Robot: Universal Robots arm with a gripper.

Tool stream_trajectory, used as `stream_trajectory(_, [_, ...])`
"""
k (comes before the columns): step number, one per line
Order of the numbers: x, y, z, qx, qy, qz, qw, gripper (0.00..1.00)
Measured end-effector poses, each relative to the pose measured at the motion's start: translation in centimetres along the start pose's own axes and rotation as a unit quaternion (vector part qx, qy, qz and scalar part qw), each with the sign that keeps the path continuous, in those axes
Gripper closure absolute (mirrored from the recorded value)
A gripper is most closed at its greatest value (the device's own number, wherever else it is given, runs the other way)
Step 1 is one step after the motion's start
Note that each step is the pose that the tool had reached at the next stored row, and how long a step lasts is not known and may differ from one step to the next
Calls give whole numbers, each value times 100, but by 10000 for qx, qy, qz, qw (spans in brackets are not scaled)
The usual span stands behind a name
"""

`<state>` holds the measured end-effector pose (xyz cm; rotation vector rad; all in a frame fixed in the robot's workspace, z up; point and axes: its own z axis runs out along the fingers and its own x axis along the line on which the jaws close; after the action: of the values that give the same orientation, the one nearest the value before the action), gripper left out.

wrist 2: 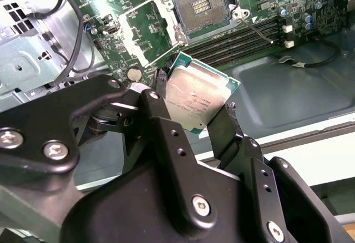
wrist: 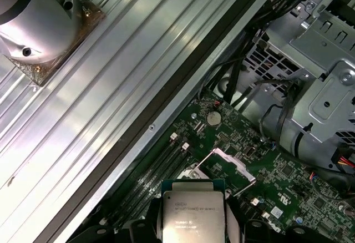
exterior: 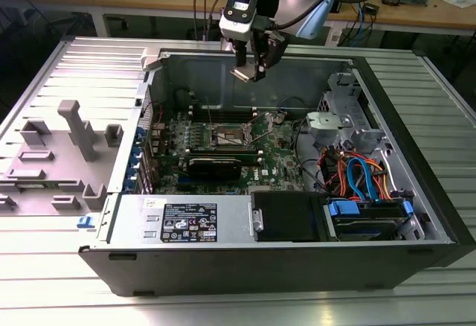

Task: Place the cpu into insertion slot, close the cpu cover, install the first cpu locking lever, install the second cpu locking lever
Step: 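Place the cpu into insertion slot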

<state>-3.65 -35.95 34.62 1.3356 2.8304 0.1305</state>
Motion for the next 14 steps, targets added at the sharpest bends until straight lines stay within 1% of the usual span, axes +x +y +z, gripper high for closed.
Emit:
stream_trajectory(9, [0, -1, 0, 0, 0, 8, 10000, 46])
stream_trajectory(12, [0, -1, 10, -1, -19, 279, 9996, 46])
stream_trajectory(14, [0, -2, 21, -6, -39, 553, 9985, 46])
